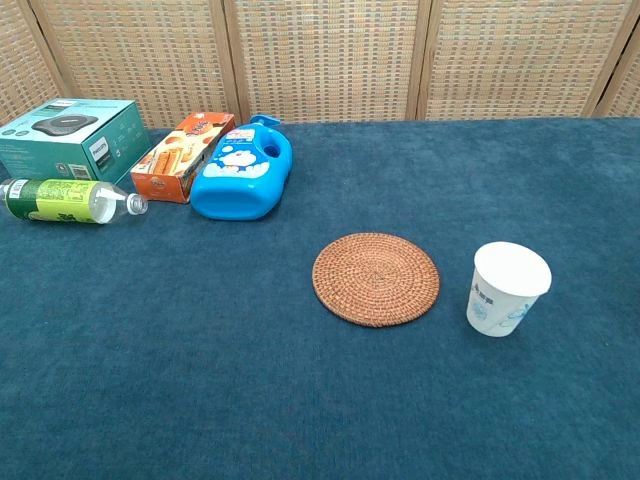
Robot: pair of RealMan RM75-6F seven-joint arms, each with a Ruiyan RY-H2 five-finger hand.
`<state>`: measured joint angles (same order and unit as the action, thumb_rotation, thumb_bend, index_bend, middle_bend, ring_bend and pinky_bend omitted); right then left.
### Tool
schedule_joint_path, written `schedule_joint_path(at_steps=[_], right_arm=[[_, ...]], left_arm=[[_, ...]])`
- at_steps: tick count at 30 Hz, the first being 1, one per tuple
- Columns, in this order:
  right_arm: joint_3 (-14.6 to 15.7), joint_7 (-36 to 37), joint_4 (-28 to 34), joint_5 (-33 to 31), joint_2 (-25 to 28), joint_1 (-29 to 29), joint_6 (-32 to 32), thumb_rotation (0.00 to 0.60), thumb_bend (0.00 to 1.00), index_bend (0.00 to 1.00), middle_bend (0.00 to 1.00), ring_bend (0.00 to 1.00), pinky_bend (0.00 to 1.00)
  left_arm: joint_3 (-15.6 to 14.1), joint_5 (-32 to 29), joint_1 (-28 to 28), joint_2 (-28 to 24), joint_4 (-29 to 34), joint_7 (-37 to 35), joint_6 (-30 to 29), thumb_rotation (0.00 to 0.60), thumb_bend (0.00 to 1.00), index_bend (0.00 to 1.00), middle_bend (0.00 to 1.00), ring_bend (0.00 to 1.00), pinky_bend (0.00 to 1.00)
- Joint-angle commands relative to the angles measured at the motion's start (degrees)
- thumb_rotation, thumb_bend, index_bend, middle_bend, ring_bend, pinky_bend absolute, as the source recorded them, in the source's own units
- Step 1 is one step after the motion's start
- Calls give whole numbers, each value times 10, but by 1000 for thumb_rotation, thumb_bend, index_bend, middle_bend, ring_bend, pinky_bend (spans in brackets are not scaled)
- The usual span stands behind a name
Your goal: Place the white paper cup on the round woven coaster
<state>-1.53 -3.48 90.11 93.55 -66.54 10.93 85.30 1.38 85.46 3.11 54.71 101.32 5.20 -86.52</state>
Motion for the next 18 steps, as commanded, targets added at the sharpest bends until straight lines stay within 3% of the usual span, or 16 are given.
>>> schedule_joint_path(at_steps=[1, 8, 18], right_arm=[[-1, 1, -1, -1, 0, 0, -1, 600, 0, 46, 0, 0, 0], [2, 28, -2, -1, 0, 7, -18, 600, 0, 39, 0, 0, 0], [10, 121, 1, 42, 8, 121, -179, 600, 0, 59, 9, 0, 0]], left_arm=[[0, 0, 0, 0, 0, 0, 0, 600, 0, 0, 0, 0, 0], [0, 1, 1, 0, 4, 2, 2, 600, 0, 0, 0, 0, 0], [7, -18, 17, 6, 10, 32, 30, 600, 0, 0, 0, 0, 0]])
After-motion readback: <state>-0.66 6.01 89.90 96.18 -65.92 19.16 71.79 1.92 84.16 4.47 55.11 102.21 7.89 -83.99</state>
